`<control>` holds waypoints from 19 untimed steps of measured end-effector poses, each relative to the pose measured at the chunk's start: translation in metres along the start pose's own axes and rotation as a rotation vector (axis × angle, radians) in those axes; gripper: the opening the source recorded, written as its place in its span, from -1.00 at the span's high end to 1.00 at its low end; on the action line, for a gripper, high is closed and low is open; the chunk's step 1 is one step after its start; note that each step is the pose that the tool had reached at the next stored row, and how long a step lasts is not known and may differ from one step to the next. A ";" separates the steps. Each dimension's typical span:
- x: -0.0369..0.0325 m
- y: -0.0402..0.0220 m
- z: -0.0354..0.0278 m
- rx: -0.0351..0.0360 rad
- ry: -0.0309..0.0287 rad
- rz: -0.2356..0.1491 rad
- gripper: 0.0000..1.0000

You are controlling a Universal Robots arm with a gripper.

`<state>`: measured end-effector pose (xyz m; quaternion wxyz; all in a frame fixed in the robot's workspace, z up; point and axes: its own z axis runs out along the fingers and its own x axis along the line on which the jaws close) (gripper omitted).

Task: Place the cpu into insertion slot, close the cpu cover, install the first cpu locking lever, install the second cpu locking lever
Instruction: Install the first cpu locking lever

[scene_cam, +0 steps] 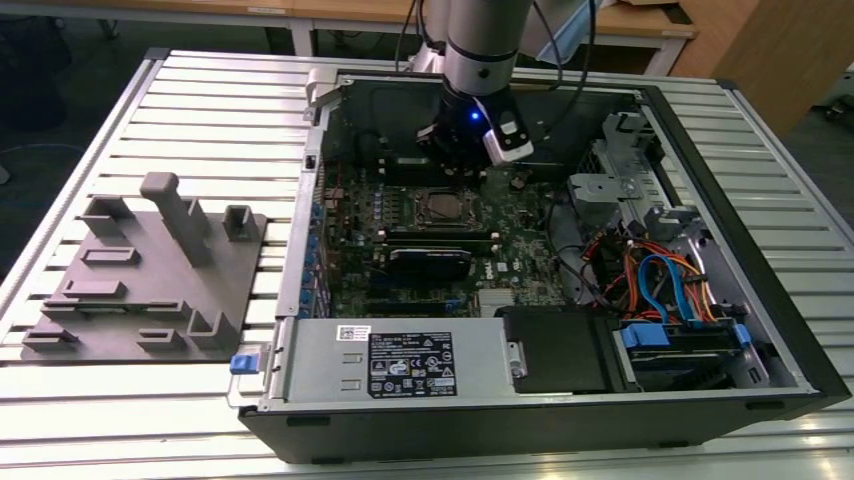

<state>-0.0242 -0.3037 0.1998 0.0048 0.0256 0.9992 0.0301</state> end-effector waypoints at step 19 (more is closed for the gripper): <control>0.0000 0.0000 0.0005 -0.0061 0.0005 0.000 0.79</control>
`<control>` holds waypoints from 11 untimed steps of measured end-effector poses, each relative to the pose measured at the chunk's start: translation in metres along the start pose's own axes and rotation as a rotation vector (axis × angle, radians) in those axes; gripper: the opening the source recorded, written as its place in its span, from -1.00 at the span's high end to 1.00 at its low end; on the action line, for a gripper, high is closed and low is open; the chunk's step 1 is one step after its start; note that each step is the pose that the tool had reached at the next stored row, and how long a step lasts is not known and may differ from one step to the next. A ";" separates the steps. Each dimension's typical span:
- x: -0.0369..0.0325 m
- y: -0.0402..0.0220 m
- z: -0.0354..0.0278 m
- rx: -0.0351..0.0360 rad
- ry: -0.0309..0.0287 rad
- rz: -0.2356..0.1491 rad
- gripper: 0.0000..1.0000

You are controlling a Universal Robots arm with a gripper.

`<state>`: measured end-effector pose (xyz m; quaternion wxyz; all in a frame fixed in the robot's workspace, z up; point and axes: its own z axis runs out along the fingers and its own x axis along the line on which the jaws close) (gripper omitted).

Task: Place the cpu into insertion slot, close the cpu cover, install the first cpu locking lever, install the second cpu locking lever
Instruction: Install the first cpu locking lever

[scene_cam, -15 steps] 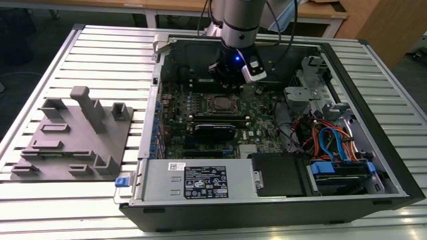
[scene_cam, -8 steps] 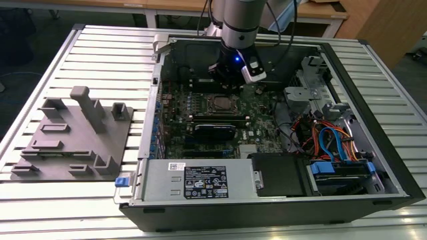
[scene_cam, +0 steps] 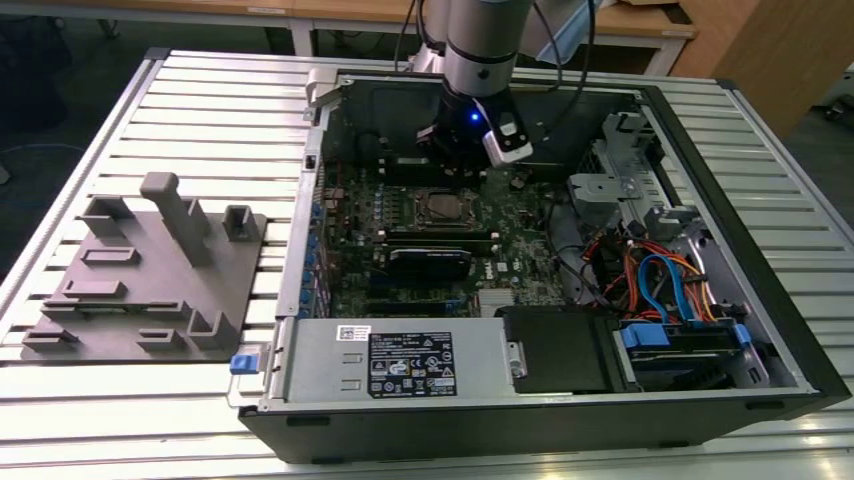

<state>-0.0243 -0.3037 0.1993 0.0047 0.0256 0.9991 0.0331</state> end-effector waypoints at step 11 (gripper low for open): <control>0.0000 0.0000 -0.0003 0.0004 -0.0001 0.000 0.79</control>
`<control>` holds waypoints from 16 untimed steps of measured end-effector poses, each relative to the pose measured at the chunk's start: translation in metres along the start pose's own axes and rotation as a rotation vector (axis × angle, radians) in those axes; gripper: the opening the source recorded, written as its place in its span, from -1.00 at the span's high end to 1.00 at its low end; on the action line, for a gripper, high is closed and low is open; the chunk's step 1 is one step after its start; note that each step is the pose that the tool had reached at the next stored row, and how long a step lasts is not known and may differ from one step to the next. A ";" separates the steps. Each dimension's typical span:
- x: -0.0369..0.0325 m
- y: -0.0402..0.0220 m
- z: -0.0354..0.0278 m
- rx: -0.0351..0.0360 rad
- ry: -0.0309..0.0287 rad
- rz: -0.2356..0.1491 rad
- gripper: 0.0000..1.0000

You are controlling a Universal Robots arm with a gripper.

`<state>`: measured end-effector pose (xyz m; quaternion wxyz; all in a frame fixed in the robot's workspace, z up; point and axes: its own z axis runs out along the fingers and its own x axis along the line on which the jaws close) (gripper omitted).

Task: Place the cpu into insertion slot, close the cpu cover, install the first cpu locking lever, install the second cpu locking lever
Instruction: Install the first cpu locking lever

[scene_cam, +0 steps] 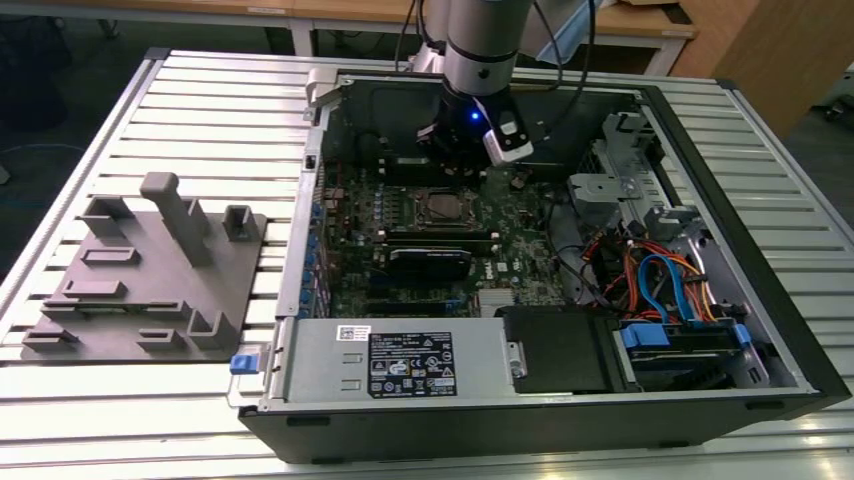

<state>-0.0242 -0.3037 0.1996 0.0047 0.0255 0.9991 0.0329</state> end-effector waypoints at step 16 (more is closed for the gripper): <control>0.0000 -0.0002 0.0029 0.0075 -0.0005 0.000 0.79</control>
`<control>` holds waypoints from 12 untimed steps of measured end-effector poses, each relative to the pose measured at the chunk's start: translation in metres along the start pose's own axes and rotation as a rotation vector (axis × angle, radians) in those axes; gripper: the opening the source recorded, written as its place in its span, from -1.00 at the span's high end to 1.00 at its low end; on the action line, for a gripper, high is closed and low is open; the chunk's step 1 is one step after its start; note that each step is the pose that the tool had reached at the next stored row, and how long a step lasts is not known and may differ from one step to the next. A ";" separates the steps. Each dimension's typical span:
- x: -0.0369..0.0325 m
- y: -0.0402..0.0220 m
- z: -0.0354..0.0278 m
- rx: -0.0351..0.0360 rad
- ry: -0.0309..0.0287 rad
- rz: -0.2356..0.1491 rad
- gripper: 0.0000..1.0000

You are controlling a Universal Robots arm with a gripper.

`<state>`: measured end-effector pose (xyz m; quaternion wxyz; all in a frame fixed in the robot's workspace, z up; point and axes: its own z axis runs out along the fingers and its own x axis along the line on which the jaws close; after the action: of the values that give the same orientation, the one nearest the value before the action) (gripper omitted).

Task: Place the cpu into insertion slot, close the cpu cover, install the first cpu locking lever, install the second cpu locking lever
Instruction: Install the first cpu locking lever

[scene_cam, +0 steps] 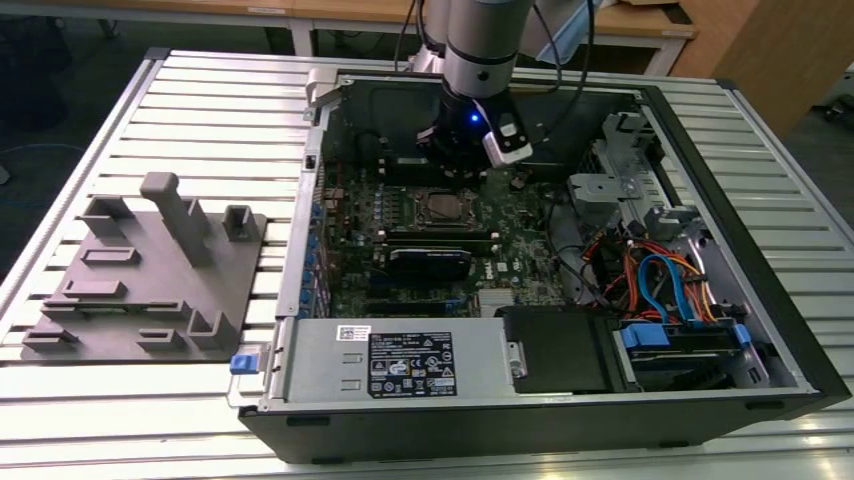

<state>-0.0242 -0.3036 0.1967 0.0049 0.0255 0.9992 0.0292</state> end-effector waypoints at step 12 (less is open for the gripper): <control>0.0000 0.0002 -0.0034 -0.0162 0.0010 0.000 0.79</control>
<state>-0.0242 -0.3037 0.2001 0.0046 0.0256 0.9990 0.0373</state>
